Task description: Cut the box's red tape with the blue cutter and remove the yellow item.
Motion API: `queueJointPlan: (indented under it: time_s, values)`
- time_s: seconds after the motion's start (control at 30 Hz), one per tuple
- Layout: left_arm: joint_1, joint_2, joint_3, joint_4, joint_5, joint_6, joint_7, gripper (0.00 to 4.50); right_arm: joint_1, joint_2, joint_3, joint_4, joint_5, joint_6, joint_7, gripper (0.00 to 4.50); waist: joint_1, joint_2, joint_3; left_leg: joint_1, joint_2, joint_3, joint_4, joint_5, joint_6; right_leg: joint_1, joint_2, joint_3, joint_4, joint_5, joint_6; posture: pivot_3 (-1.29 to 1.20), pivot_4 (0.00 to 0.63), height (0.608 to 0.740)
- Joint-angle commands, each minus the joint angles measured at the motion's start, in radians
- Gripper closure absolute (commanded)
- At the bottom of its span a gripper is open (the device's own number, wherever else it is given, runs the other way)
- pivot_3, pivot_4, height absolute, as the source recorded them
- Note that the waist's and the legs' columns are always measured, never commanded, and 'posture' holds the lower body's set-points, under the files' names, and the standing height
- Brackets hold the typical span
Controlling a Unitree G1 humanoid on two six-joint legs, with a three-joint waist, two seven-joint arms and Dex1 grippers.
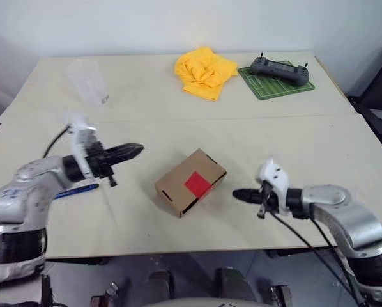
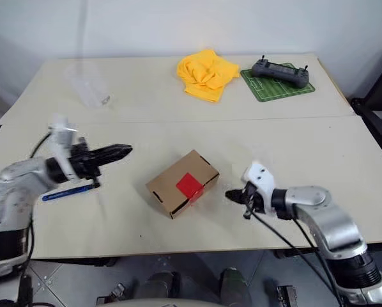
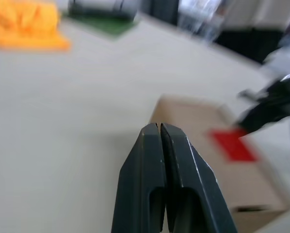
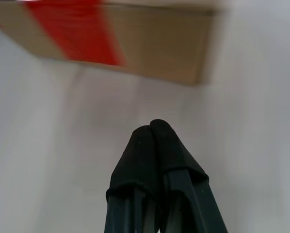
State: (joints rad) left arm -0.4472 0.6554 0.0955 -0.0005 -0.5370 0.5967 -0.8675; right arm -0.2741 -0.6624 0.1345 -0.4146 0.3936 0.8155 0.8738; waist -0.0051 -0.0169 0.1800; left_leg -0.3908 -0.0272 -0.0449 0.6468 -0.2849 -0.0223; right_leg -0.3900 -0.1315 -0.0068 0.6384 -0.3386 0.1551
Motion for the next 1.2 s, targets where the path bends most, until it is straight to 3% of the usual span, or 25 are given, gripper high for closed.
queueJointPlan:
  time_s: [0.03,0.17,0.27,0.73,0.9,1.07,1.13,1.2]
  values:
    - [-0.036,-0.035,-0.075,0.052,0.085,-0.065,0.003,4.41,-0.05,0.055,0.029,-0.038,0.0,0.036,-0.076,4.5,0.0,-0.001,0.0,-0.001,0.0,0.0,0.0,0.0,0.0,-0.001,0.0,0.0,0.0,0.0,0.0,0.0,0.15,0.74]
    - [-0.016,-0.073,-0.149,0.019,0.1,-0.057,-0.032,4.41,-0.142,0.127,0.026,0.036,-0.035,0.028,-0.163,4.5,0.002,-0.001,0.001,-0.002,0.0,-0.001,0.0,0.0,-0.001,-0.002,0.0,0.0,0.001,0.0,0.0,0.0,0.15,0.74]
    - [0.022,-0.099,-0.174,-0.035,0.083,-0.018,-0.033,4.41,-0.2,0.12,0.036,0.096,-0.071,-0.014,-0.166,4.5,0.003,-0.001,0.001,-0.002,0.0,-0.001,0.0,0.0,-0.001,-0.002,0.0,0.0,0.001,0.0,0.0,0.0,0.15,0.74]
    - [0.12,-0.316,-0.217,-0.205,0.093,0.078,0.18,4.41,-0.384,0.089,0.082,0.463,-0.209,-0.278,-0.02,4.5,0.001,-0.001,0.001,-0.002,0.0,0.0,0.001,-0.002,0.0,-0.002,0.0,0.0,0.0,0.0,0.0,0.0,0.15,0.74]
    - [0.153,-0.266,-0.189,-0.251,0.093,0.082,0.179,4.41,-0.386,0.077,0.061,0.509,-0.236,-0.354,0.003,4.5,0.001,-0.001,0.001,-0.002,0.001,0.001,0.001,-0.002,0.0,-0.002,0.0,0.0,0.0,0.0,0.0,0.0,0.15,0.74]
    - [0.253,-0.126,-0.008,-0.369,0.014,0.054,0.113,4.41,-0.344,-0.019,-0.084,0.435,-0.144,-0.395,0.085,4.5,0.002,0.001,0.002,-0.003,0.001,0.0,0.001,-0.002,0.0,-0.002,0.0,0.0,-0.001,0.0,0.0,0.0,0.15,0.74]
    - [0.316,-0.085,0.095,-0.408,-0.021,-0.007,0.072,3.81,-0.303,-0.057,-0.146,0.387,-0.07,-0.374,0.142,4.5,0.005,0.001,0.002,-0.003,0.003,0.0,0.0,-0.003,-0.001,-0.002,0.0,-0.001,-0.003,0.0,0.0,0.0,0.15,0.74]
    - [0.378,-0.059,0.207,-0.406,-0.025,-0.083,0.053,3.23,-0.242,-0.105,-0.191,0.333,-0.007,-0.391,0.232,4.11,0.006,0.001,0.001,-0.003,0.004,0.0,0.0,-0.005,0.0,-0.001,0.0,-0.002,-0.006,0.0,0.0,0.0,0.15,0.74]
